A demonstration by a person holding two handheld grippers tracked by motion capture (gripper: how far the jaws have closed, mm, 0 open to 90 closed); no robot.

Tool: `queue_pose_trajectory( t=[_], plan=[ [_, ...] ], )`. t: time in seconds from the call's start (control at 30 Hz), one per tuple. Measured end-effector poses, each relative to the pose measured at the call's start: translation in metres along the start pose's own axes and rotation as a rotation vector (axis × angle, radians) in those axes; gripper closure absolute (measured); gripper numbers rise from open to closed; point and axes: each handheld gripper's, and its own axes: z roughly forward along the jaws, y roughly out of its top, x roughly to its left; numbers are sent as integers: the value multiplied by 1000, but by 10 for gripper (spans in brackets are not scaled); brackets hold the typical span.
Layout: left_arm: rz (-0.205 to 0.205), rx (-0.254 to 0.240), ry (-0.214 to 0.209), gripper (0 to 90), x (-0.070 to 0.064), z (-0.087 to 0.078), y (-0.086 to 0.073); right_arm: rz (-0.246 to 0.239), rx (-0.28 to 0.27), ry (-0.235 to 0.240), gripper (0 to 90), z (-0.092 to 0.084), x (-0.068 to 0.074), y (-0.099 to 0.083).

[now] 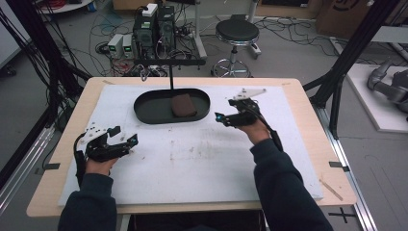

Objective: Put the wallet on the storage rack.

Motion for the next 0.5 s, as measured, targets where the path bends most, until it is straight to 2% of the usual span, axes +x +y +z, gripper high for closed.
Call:
queue_pose_trajectory(
  t=[0.1, 0.17, 0.23, 0.3, 0.4, 0.5],
  plan=[
    [10, -7, 8, 188, -1, 0, 2, -39, -32, -34, 207, -30, 2, -21],
    [11, -16, 18, 189, -1, 0, 3, -55, -53, -42, 205, -43, 2, -35],
    [14, -23, 19, 190, -2, 0, 4, -69, -50, -69, 205, -52, 3, -48],
    [18, -29, 23, 190, -3, 0, 4, -68, -32, -95, 205, -58, 3, -60],
    [22, -36, 25, 190, -4, -2, 5, -14, -52, -102, 205, -63, 3, -76],
    [32, -36, 24, 190, -4, -2, 5, 2, -71, -123, 205, -64, 2, -85]
  ],
)
